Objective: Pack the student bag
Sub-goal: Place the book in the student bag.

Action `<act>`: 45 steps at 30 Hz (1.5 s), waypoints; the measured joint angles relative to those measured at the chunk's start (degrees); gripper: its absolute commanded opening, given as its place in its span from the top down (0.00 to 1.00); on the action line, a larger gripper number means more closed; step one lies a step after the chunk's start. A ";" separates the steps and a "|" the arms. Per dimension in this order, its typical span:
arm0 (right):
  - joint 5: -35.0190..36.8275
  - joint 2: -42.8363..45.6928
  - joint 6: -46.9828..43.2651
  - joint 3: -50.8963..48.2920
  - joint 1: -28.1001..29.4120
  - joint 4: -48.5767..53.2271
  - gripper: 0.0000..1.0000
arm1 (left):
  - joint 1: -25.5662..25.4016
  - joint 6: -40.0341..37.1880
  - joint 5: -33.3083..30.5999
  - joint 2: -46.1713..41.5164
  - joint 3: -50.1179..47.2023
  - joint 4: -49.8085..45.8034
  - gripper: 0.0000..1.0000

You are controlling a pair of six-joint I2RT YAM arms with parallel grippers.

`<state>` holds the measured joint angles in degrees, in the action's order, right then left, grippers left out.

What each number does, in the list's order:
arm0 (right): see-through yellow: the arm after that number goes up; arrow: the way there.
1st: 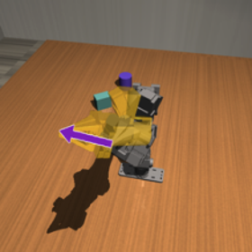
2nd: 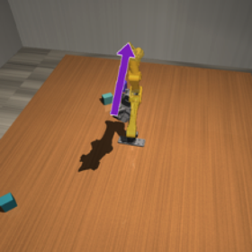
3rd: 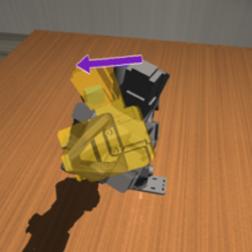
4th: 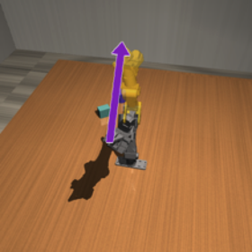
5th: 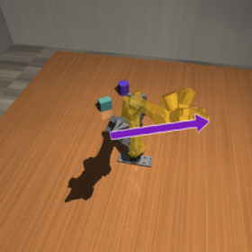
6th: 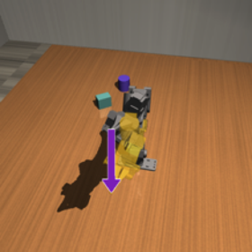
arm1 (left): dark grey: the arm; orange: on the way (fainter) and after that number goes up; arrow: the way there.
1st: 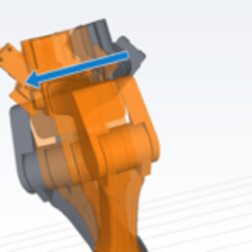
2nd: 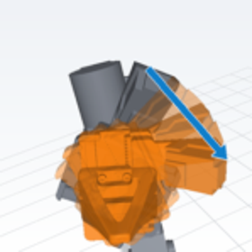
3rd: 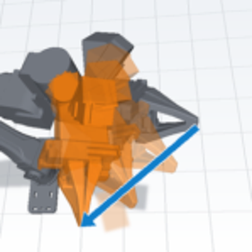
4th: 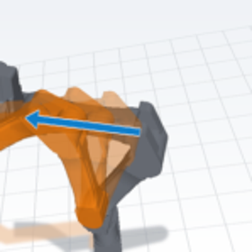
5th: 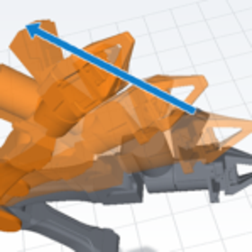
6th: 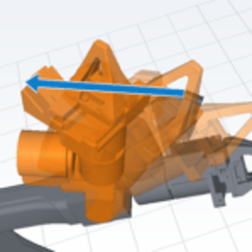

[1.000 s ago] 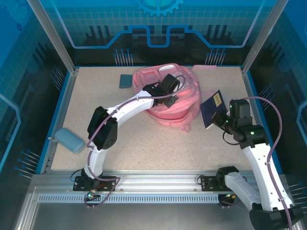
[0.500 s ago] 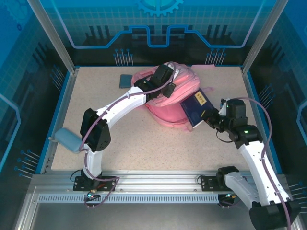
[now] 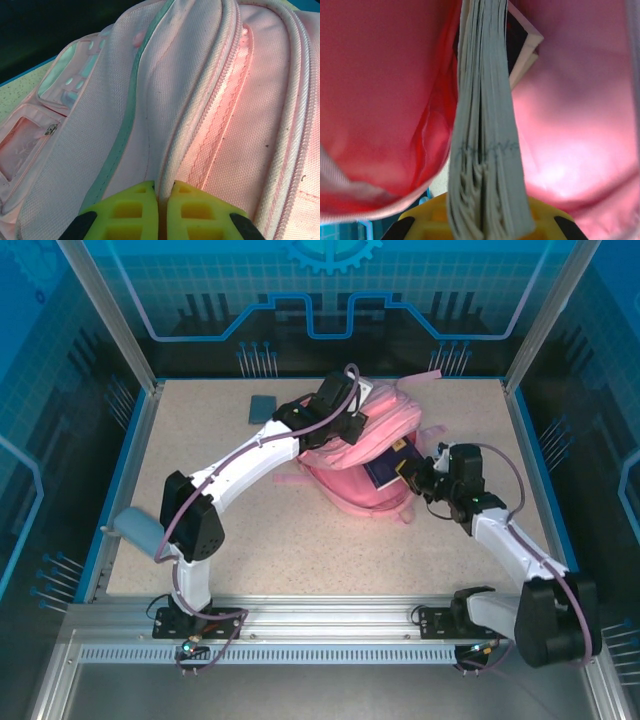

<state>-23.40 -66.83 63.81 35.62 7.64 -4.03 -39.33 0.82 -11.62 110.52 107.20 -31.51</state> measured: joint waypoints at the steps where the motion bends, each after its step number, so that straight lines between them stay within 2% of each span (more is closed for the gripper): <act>1: 0.02 -2.27 0.48 0.09 0.22 -2.21 1.00 | 0.00 0.24 0.07 0.00 0.00 -0.02 1.00; 8: 1.66 -16.90 2.25 3.69 3.63 -10.71 1.00 | 0.00 0.61 0.11 0.00 0.00 -0.09 1.00; 18: 4.61 -31.98 4.59 14.21 6.14 -16.59 0.99 | 0.02 0.61 0.11 0.00 0.00 -0.11 1.00; 23: 4.98 -36.61 6.21 17.31 8.02 -18.43 0.95 | 0.07 0.61 0.09 0.00 0.00 -0.15 1.00; 29: 4.96 -38.97 5.86 21.20 8.07 -17.27 0.78 | 0.13 0.68 0.04 -0.09 0.00 -0.07 1.00; 36: 4.72 -38.73 5.25 19.91 8.07 -18.84 0.47 | 0.17 0.79 0.04 -0.33 0.00 -0.13 1.00; 38: 4.74 -37.35 4.87 18.43 8.07 -18.75 0.34 | 0.17 0.79 0.07 -0.33 0.00 -0.15 1.00; 40: 4.96 -34.64 4.35 16.68 8.07 -17.46 0.25 | 0.17 0.79 0.07 -0.33 0.00 -0.13 1.00; 45: 6.12 -25.09 3.28 11.74 8.07 -12.90 0.13 | 0.17 0.79 0.09 -0.33 -0.02 -0.09 1.00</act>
<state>-17.28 -91.92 67.09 47.35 15.70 -16.93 -39.16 1.61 -11.53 110.19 107.18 -31.59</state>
